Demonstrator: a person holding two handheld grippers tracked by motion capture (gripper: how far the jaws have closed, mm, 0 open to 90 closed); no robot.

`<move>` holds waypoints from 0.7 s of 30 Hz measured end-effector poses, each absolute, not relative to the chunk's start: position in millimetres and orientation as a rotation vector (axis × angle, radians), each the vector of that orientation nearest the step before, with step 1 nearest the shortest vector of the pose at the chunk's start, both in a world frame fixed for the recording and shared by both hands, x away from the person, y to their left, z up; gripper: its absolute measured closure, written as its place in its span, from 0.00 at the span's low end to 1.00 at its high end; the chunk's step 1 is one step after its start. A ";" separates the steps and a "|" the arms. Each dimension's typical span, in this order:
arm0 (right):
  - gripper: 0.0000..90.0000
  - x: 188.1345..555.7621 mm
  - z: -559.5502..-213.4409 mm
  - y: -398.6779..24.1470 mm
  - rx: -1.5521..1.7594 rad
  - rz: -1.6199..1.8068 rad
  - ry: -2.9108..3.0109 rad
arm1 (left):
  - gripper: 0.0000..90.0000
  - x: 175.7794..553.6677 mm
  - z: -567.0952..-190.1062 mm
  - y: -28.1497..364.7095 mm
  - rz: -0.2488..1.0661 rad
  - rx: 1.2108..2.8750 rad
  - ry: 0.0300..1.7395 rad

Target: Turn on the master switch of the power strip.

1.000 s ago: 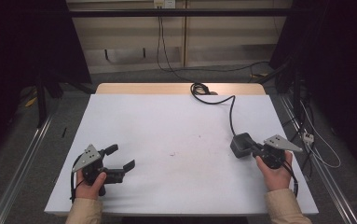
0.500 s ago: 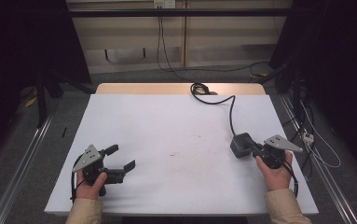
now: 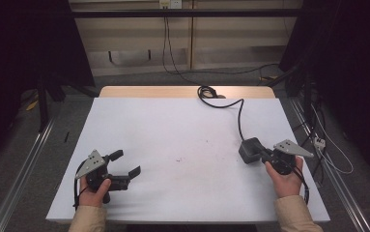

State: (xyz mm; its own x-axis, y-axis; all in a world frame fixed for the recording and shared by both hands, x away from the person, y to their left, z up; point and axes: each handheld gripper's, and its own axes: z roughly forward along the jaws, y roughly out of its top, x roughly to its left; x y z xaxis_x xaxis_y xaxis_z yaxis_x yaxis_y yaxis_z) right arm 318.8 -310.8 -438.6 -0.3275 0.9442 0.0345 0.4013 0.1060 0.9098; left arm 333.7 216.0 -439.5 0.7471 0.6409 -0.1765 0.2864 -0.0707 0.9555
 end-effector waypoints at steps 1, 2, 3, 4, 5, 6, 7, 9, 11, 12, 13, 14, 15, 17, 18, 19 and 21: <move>1.00 318.8 -438.5 -310.6 1.310 1.189 1.802 | 0.05 333.7 -439.5 216.0 0.342 1.661 0.750; 1.00 318.9 -438.4 -310.6 1.310 1.189 1.802 | 0.04 333.6 -439.5 216.0 0.342 1.660 0.750; 1.00 318.8 -438.6 -311.0 1.315 1.193 1.800 | 0.05 333.6 -439.5 215.9 0.342 1.661 0.750; 1.00 318.8 -438.6 -311.0 1.315 1.193 1.800 | 0.05 333.6 -439.5 215.9 0.342 1.661 0.750; 1.00 318.8 -438.6 -310.9 1.315 1.192 1.801 | 0.04 333.5 -439.6 215.8 0.342 1.660 0.750; 1.00 318.9 -438.6 -310.9 1.315 1.192 1.801 | 0.05 333.5 -439.6 215.8 0.342 1.661 0.750; 1.00 318.9 -438.6 -310.9 1.315 1.192 1.801 | 0.05 333.5 -439.6 215.8 0.343 1.662 0.750; 1.00 318.9 -438.6 -310.8 1.315 1.193 1.801 | 0.05 333.5 -439.7 215.8 0.342 1.661 0.751; 1.00 318.8 -438.7 -310.6 1.312 1.190 1.800 | 0.05 333.4 -439.6 216.0 0.344 1.663 0.749; 1.00 318.8 -438.5 -310.5 1.313 1.189 1.802 | 0.05 333.4 -439.5 215.9 0.344 1.664 0.748; 1.00 318.8 -438.5 -310.6 1.316 1.189 1.801 | 0.05 333.3 -439.5 215.9 0.345 1.663 0.748; 1.00 318.9 -438.7 -310.8 1.315 1.191 1.801 | 0.05 333.3 -439.5 215.9 0.345 1.664 0.748; 1.00 319.0 -438.7 -310.3 1.313 1.184 1.808 | 0.05 333.3 -439.6 215.9 0.344 1.663 0.749; 1.00 318.8 -438.7 -310.0 1.311 1.180 1.807 | 0.05 333.3 -439.5 215.9 0.344 1.663 0.748; 1.00 318.8 -438.8 -309.9 1.307 1.177 1.806 | 0.05 333.3 -439.5 216.0 0.345 1.663 0.748; 1.00 318.8 -438.7 -309.9 1.309 1.178 1.807 | 0.05 333.2 -439.4 215.9 0.344 1.662 0.749; 1.00 318.7 -438.8 -310.3 1.315 1.187 1.805 | 0.05 333.3 -439.5 216.1 0.345 1.663 0.749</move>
